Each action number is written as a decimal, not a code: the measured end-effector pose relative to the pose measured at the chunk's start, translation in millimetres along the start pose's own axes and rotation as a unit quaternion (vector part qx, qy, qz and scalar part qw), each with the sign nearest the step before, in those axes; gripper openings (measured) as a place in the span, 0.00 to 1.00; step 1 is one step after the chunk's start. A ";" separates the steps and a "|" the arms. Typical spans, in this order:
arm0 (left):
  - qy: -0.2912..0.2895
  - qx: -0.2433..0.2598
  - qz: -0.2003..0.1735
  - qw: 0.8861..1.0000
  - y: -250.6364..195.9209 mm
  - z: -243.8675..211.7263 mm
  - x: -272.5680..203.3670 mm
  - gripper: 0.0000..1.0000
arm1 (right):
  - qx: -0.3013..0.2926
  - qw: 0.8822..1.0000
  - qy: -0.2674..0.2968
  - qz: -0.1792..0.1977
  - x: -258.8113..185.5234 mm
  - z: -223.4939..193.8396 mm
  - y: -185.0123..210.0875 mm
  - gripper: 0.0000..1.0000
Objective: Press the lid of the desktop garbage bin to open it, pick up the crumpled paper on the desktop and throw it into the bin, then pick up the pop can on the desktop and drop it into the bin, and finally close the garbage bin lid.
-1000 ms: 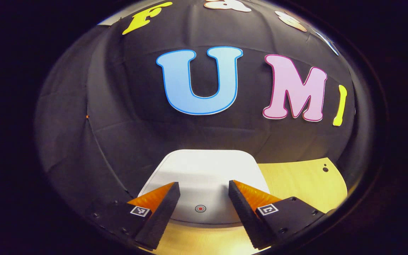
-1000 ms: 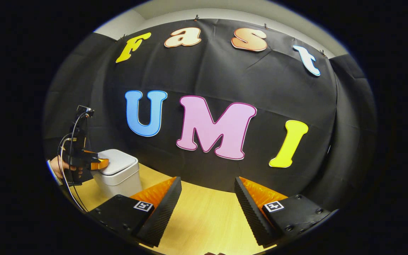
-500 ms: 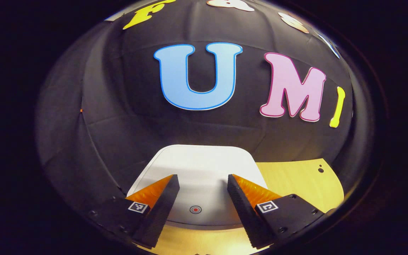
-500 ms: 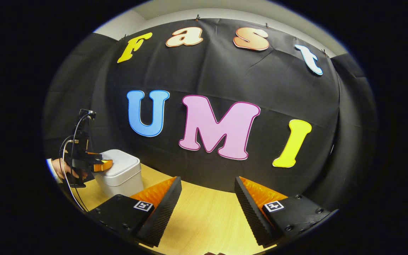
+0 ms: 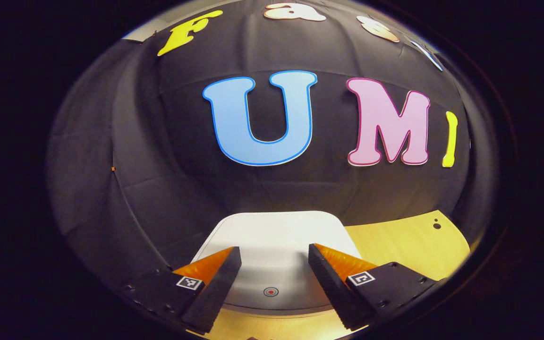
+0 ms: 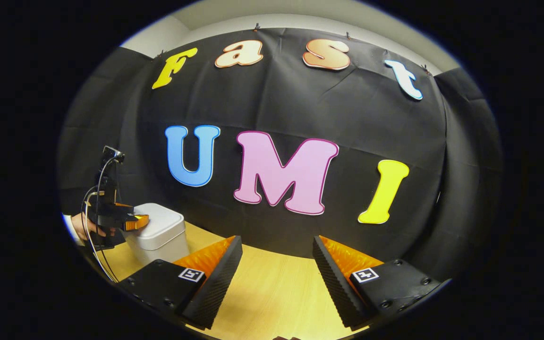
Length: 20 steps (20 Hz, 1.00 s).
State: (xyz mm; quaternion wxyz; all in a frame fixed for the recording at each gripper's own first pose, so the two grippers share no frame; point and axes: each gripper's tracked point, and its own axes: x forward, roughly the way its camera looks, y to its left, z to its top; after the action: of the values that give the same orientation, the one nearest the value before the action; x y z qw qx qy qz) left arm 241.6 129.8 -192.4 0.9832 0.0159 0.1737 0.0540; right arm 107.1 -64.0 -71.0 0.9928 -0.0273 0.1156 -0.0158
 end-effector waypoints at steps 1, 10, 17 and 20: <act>-0.011 -0.005 -0.002 1.000 0.3 6.5 -4.3 0.95 | 0.000 1.000 -0.001 -0.002 -2.5 1.4 -1.7 0.97; -0.080 -0.004 -0.023 0.996 -16.7 65.3 -72.2 0.95 | -0.010 1.000 -0.027 -0.006 -30.1 26.1 10.8 0.97; -0.114 0.002 -0.041 0.993 -32.3 88.8 -158.3 0.96 | 0.005 0.998 -0.058 -0.031 -77.5 41.3 26.8 0.97; -0.131 0.012 -0.062 0.989 -46.7 93.0 -195.9 0.96 | -0.008 0.997 -0.065 -0.047 -97.6 39.5 34.4 0.97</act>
State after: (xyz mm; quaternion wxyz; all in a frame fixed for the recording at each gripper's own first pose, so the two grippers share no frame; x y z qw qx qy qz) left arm 95.2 60.4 -40.8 0.9987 0.0235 0.0446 -0.0116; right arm 22.1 -24.0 -12.3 0.9961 -0.0413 0.0495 -0.0600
